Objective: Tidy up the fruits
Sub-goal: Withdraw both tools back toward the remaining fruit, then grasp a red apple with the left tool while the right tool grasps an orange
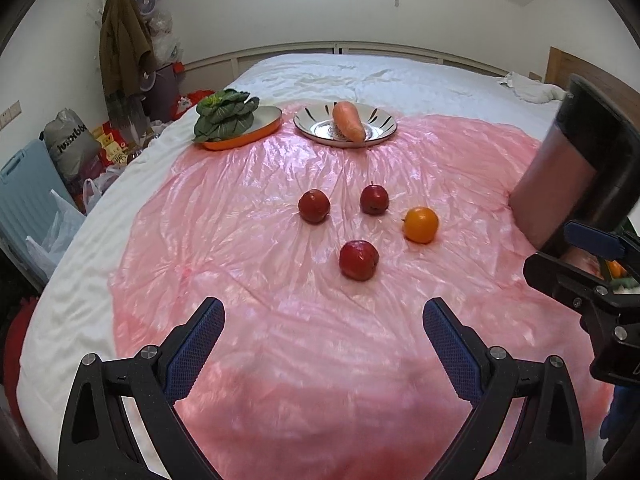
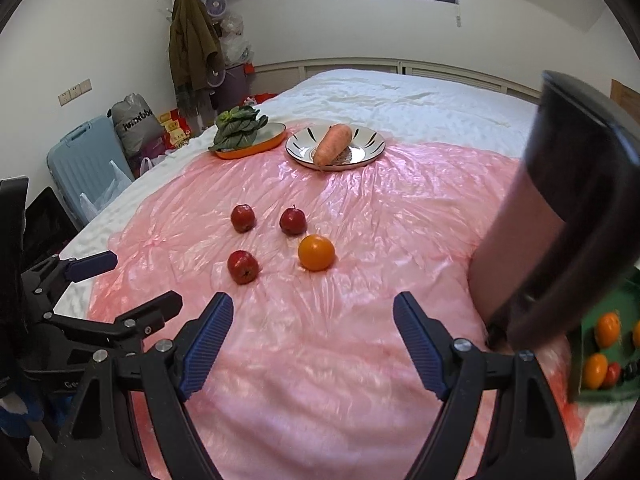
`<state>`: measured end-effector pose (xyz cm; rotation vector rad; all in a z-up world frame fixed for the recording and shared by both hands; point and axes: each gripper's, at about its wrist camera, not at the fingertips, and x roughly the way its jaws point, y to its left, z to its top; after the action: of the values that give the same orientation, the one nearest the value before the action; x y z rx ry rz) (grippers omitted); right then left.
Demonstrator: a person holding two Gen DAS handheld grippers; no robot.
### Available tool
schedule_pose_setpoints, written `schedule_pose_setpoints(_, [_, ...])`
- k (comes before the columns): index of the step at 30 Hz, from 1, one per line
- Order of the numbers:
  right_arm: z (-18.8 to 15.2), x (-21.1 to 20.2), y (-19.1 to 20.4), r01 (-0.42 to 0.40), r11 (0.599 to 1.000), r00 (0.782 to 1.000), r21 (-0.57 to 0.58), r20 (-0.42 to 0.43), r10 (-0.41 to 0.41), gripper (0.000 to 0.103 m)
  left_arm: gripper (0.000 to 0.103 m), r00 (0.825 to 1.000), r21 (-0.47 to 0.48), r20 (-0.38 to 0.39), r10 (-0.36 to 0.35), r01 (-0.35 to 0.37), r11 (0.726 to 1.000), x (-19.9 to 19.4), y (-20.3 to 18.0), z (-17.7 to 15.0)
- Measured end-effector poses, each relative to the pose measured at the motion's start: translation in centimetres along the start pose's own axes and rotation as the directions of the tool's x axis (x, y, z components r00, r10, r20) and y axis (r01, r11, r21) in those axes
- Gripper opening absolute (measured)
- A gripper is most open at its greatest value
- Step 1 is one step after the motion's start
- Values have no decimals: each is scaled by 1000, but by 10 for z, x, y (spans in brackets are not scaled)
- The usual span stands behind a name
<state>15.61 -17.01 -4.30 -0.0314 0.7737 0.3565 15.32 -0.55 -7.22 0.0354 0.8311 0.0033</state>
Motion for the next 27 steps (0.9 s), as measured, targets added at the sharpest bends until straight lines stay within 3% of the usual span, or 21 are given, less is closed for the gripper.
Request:
schedule_pose_setpoints(14, [27, 78, -18, -58, 998, 993, 9, -102, 59, 102, 97, 997, -11, -78, 14, -15, 1000, 68, -9, 18])
schedule_pose_setpoints(24, [39, 126, -14, -92, 996, 981, 2, -173, 91, 92, 73, 993, -7, -112, -34, 34, 999, 93, -10, 21])
schedule_pose_setpoints(27, [39, 136, -10, -98, 995, 977, -11, -194, 94, 81, 69, 992, -7, -114, -50, 50, 999, 97, -11, 22])
